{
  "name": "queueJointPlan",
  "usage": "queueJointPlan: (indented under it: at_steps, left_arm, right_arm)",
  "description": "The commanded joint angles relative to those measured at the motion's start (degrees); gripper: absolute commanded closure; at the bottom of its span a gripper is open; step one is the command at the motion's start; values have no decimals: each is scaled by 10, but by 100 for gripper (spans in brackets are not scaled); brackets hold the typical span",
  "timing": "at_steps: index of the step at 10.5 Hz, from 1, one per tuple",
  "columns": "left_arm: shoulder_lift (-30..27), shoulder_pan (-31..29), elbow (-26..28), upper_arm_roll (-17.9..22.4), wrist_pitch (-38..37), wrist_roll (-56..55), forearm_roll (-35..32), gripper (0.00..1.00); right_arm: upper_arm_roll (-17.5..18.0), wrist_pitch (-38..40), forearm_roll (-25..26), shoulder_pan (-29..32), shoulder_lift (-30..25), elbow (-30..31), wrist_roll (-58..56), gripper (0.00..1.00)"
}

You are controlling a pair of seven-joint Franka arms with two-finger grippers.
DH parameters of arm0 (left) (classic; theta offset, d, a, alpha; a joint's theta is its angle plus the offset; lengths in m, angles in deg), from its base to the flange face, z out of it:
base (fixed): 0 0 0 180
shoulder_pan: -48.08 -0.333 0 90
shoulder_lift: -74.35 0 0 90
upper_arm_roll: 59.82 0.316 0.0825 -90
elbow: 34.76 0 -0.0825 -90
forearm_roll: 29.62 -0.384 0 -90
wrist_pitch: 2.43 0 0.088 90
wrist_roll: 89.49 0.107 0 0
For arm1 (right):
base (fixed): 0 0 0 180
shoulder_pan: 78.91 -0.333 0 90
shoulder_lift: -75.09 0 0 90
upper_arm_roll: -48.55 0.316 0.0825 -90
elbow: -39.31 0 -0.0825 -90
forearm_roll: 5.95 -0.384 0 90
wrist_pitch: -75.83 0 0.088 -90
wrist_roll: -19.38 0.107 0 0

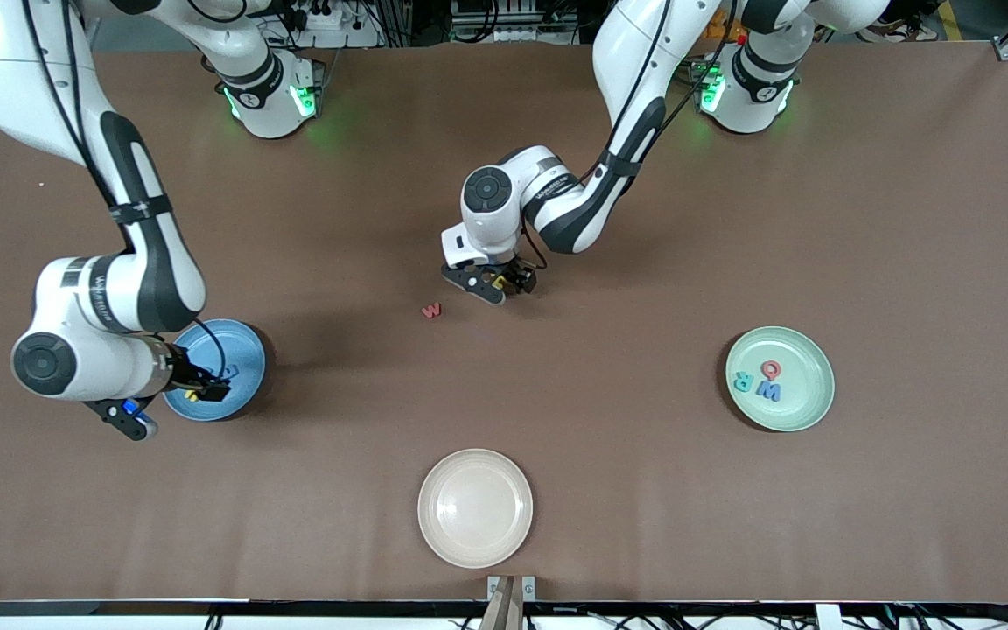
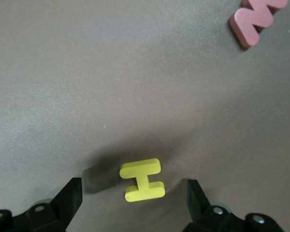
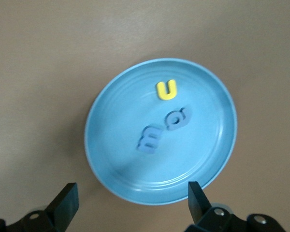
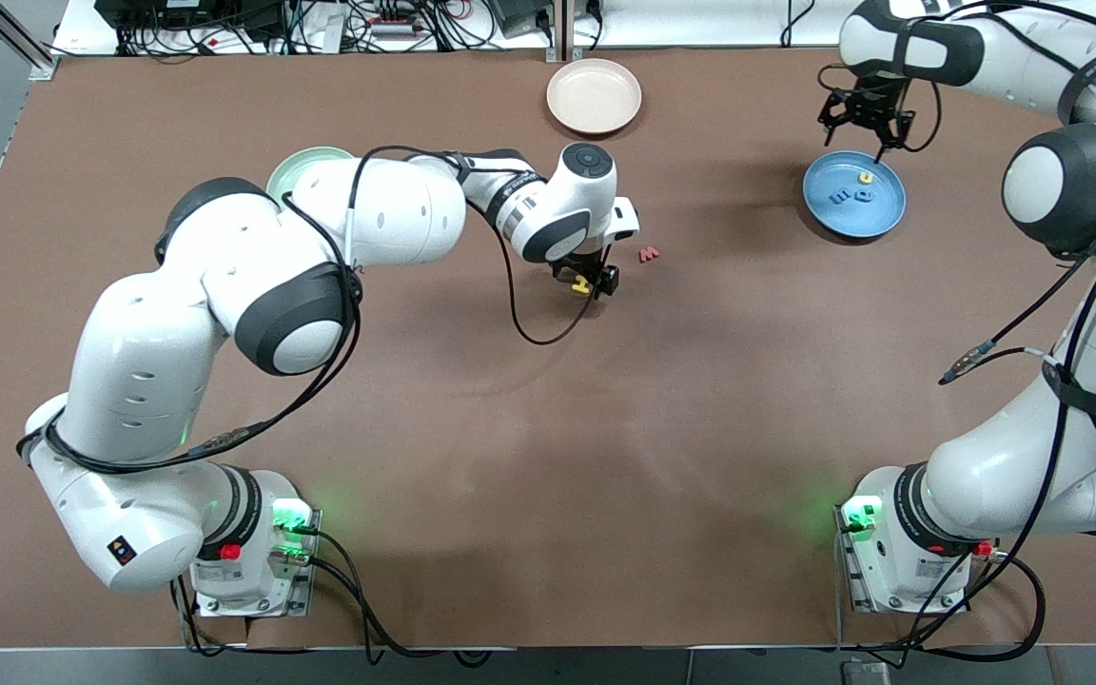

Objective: Sort upper and lower case letters into plates
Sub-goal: 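Drop the a on the blue plate while the left gripper grasps the H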

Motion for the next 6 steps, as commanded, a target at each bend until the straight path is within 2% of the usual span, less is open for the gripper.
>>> queueJointPlan:
  at_steps: [1, 3, 4, 5, 6]
  left_arm:
    - [14, 6, -17, 4, 2, -8, 0, 24]
    - [15, 6, -19, 4, 1, -7, -1, 55]
    - [14, 5, -19, 6, 1, -8, -2, 85]
    - [11, 3, -19, 8, 2, -9, -2, 100]
    - [4, -1, -18, 14, 1, -13, -2, 100]
  right_arm:
    - [0, -43, -19, -36, -5, 6, 107, 0]
    - [1, -65, -36, -81, -5, 4, 168, 0]
    - [0, -91, -58, -96, -2, 8, 213, 0]
    - [0, -92, -61, -109, 0, 9, 224, 0]
    - [0, -91, -62, -125, 0, 9, 237, 0]
